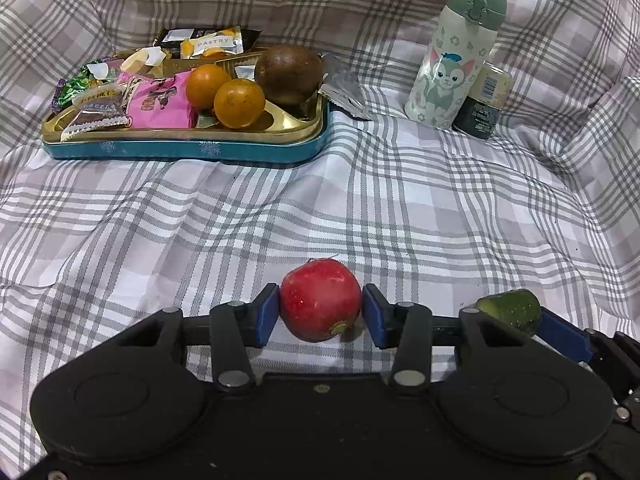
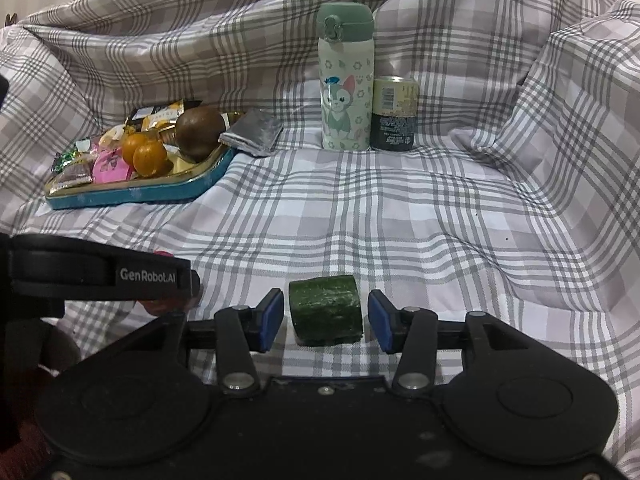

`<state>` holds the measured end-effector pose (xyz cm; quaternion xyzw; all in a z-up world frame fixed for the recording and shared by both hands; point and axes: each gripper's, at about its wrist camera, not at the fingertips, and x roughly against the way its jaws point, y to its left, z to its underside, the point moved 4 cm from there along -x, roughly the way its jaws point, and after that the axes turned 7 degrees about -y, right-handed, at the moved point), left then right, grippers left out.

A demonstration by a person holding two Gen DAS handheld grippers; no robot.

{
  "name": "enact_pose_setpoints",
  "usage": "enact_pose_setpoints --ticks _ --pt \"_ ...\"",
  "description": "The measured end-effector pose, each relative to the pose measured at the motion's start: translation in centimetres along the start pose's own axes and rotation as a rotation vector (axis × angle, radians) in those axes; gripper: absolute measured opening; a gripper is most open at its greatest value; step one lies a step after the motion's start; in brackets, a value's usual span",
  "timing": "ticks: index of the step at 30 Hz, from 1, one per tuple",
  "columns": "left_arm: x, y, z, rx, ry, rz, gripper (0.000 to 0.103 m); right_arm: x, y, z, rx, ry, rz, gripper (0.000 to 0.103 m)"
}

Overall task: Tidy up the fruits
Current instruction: 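Carry the radish and cucumber piece over the steel tray with both tools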

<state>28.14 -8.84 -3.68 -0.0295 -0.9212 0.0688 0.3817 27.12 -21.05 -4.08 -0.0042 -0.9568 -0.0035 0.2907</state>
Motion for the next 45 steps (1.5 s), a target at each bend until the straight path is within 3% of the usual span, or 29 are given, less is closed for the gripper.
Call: enact_pose_setpoints --ticks 7,9,15,21,26,34,39,45 --pt "0.4 0.2 0.3 -0.018 -0.019 0.019 0.050 -0.7 0.2 0.5 0.037 0.014 0.036 0.048" --pt "1.1 0.4 0.3 -0.014 -0.028 0.029 0.050 -0.9 0.1 0.5 0.036 0.022 0.037 0.038" --pt "4.8 1.1 0.7 -0.054 -0.052 0.041 0.050 -0.5 -0.1 0.6 0.027 0.009 0.020 0.038" --pt "8.9 2.4 2.5 -0.090 -0.045 0.049 0.050 1.2 0.1 0.5 0.035 -0.060 -0.003 0.038" --pt "11.8 3.7 4.7 -0.094 -0.052 0.050 0.050 3.4 0.5 0.2 0.044 -0.147 -0.044 0.038" --pt "14.6 5.2 7.9 -0.085 -0.050 0.043 0.050 8.0 0.1 2.0 -0.042 -0.168 -0.052 0.038" --pt "15.9 5.0 9.5 -0.136 -0.064 0.032 0.050 11.8 -0.4 4.2 -0.113 -0.147 -0.037 0.038" --pt "17.1 3.8 11.2 -0.189 -0.066 0.077 0.050 16.0 0.1 7.3 -0.141 -0.098 -0.035 0.038"
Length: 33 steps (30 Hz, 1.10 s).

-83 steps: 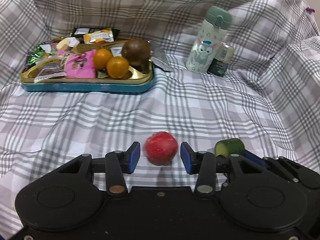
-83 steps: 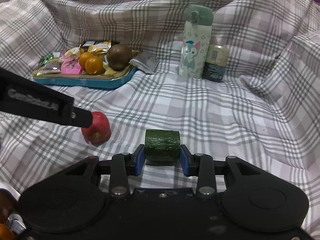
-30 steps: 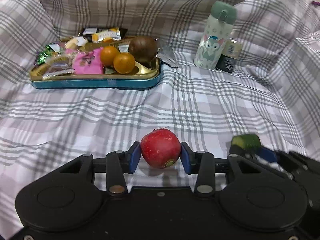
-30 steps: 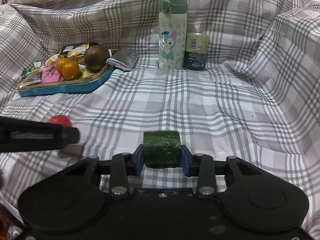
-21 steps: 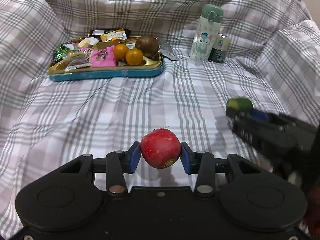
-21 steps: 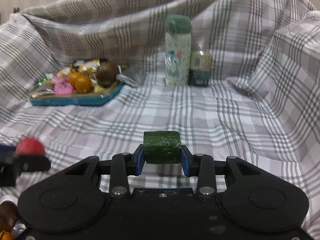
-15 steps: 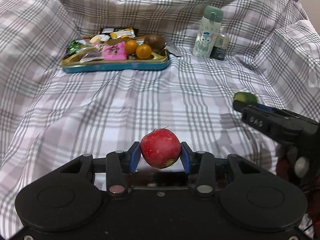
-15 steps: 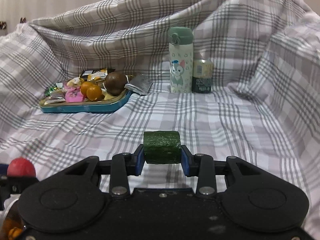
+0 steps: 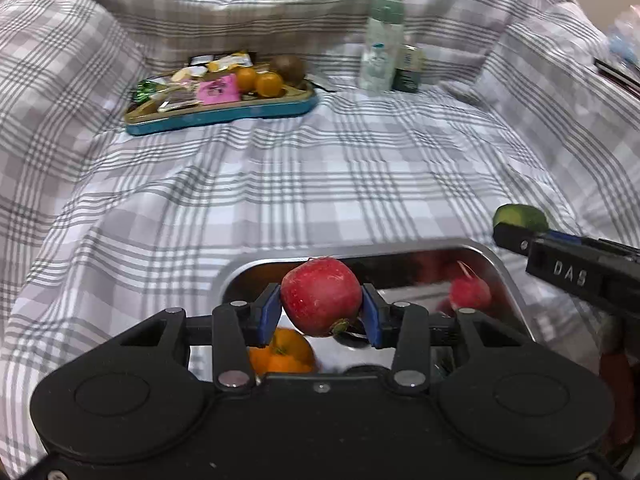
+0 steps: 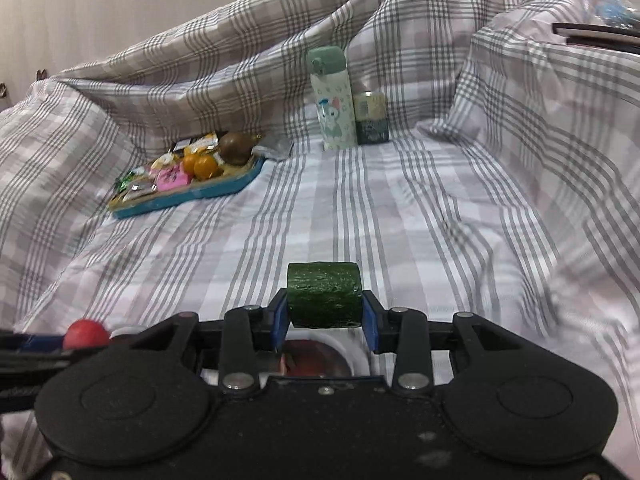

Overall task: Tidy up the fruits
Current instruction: 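Carry the radish and cucumber piece over the steel tray with both tools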

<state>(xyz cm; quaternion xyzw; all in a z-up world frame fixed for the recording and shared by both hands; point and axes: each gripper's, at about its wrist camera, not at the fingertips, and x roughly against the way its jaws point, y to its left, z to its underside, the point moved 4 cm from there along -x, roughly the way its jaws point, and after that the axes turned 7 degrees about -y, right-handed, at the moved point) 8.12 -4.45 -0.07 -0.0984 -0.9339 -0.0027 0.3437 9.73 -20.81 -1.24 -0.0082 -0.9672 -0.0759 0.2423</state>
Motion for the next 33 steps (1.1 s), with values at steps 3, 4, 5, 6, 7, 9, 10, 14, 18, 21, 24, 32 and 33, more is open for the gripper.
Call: enact_pose_setpoints --ticks 3,4,5,6,7,9,10,14,18,21,24,32,33 --pt "-0.1 -0.6 0.5 0.010 0.017 0.029 0.050 1.6 0.4 1.0 0.015 0.019 0.001 0.038" --pt "-0.2 -0.8 0.7 0.014 0.024 0.045 0.050 1.9 0.5 1.2 0.020 0.023 0.002 0.038" --pt "-0.1 -1.0 0.9 0.019 0.027 0.059 0.050 2.4 0.7 1.5 0.027 0.026 0.004 0.038" --pt "-0.2 -1.2 1.0 0.026 0.030 0.072 0.050 2.7 0.9 1.8 0.035 0.030 0.003 0.038" --pt "-0.2 -1.3 1.1 0.031 0.035 0.080 0.050 3.0 1.1 1.9 0.045 0.034 -0.002 0.038" --pt "-0.3 -1.4 1.1 0.037 0.034 0.084 0.050 3.3 1.5 1.9 0.059 0.030 -0.010 0.038" --pt "-0.2 -1.3 0.9 0.044 0.029 0.081 0.050 3.5 1.8 1.9 0.069 0.028 -0.018 0.038" --pt "-0.5 -0.4 0.1 0.066 0.015 0.065 0.050 3.5 2.6 1.7 0.097 0.026 -0.043 0.038" --pt "-1.0 0.9 -0.5 0.083 0.010 0.039 0.050 3.0 3.4 1.6 0.108 0.040 -0.064 0.038" --pt "-1.3 1.5 -0.5 0.095 0.021 0.031 0.050 3.0 4.1 1.8 0.125 0.048 -0.078 0.038" --pt "-1.7 1.8 -0.3 0.097 0.036 0.023 0.050 2.8 4.8 2.0 0.151 0.053 -0.085 0.038" --pt "-2.9 2.8 -0.2 0.121 0.068 0.012 0.050 1.9 5.5 2.5 0.180 0.080 -0.104 0.038" --pt "-3.0 2.9 -0.2 0.119 0.069 0.010 0.050 1.8 5.6 2.5 0.182 0.081 -0.105 0.038"
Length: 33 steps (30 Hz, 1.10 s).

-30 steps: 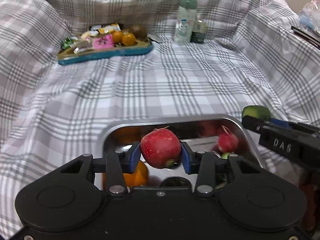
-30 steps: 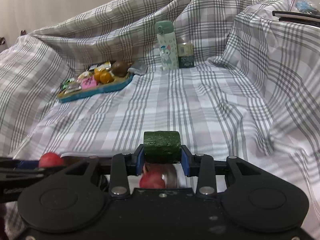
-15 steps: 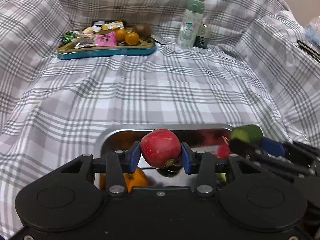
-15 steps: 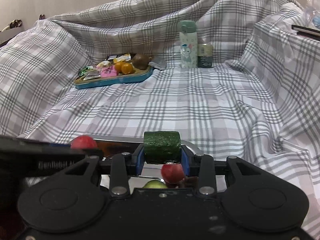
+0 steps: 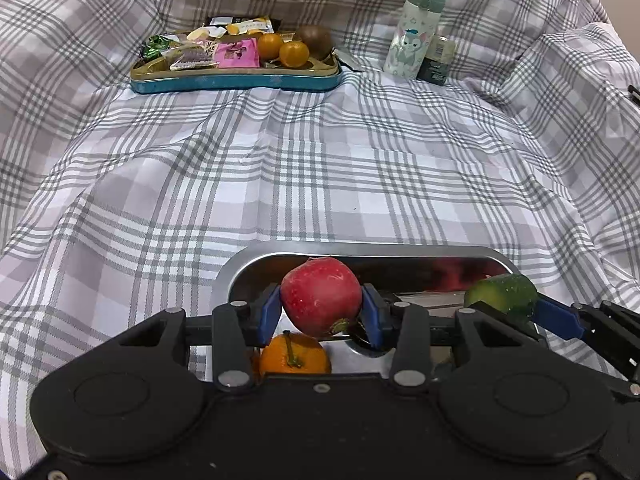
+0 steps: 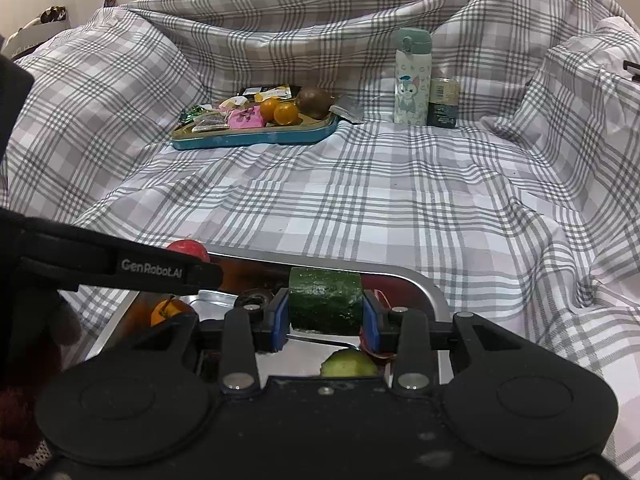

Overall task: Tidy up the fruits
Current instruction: 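Carry the radish and cucumber piece over the steel tray with both tools, then open both tools to drop the radish and cucumber into the steel tray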

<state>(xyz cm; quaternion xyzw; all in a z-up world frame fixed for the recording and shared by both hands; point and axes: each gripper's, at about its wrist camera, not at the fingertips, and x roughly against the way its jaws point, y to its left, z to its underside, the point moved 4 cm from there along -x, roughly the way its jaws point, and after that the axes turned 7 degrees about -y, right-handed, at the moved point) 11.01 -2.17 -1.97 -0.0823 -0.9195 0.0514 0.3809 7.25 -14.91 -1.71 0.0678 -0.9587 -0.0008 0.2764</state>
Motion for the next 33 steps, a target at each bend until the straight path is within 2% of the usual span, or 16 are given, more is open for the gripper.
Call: enact_pose_setpoints --ticks 10,20,33 --pt "0.0 0.1 0.3 0.016 0.002 0.006 0.050 -0.8 0.4 0.1 0.008 0.023 -0.015 0.038" --pt "0.7 0.4 0.1 0.024 -0.015 -0.049 0.050 -0.2 0.5 -0.3 0.034 -0.016 -0.009 0.038" --pt "2.1 -0.2 0.9 -0.024 -0.025 -0.116 0.050 0.4 0.0 0.2 0.001 0.032 0.014 0.038"
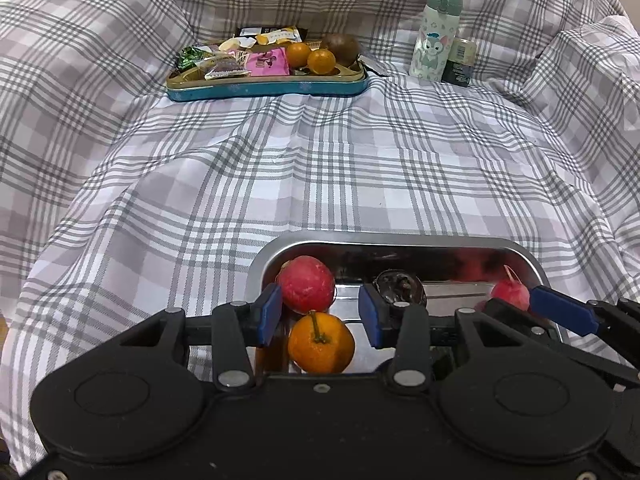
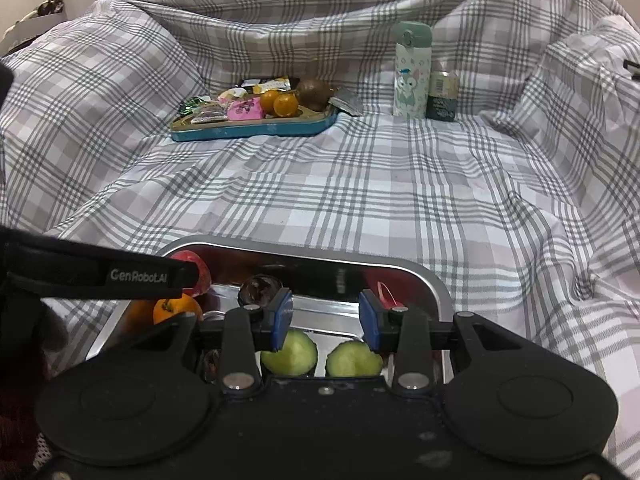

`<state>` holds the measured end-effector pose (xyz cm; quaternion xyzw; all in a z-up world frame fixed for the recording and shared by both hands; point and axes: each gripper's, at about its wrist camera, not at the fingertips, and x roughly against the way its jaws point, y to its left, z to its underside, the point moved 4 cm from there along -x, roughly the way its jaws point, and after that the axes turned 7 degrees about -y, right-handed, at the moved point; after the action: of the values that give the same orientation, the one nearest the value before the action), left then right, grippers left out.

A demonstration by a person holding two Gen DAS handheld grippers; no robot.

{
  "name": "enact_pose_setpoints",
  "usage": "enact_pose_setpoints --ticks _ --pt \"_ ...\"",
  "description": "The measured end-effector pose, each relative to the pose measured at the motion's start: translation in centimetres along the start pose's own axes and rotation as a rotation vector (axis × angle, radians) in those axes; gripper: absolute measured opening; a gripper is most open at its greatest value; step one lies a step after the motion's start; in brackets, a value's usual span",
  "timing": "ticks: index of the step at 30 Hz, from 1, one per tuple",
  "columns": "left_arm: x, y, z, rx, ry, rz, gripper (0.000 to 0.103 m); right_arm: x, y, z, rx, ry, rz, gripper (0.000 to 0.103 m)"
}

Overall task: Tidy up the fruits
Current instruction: 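Open both tools to drop the radish and cucumber into the steel tray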

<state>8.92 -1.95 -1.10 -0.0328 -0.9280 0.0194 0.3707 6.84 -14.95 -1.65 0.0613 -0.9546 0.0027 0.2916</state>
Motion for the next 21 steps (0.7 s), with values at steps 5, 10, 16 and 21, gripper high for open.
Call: enact_pose_setpoints --ticks 5,10,16,21 --pt "1.0 -0.4 0.3 -0.011 -0.014 -0.005 0.050 0.5 -0.4 0.1 -0.039 0.027 0.009 0.038" --pt "2.1 -0.7 0.5 -0.019 -0.035 -0.013 0.050 1.2 -0.7 0.4 -0.059 0.041 0.026 0.038" --pt "3.5 -1.3 1.0 -0.049 -0.069 -0.037 0.050 2.5 -0.8 1.0 -0.068 0.036 0.037 0.038" --pt "4.5 -1.7 1.6 -0.054 -0.083 -0.040 0.050 3.7 -0.9 1.7 -0.075 0.027 0.047 0.038"
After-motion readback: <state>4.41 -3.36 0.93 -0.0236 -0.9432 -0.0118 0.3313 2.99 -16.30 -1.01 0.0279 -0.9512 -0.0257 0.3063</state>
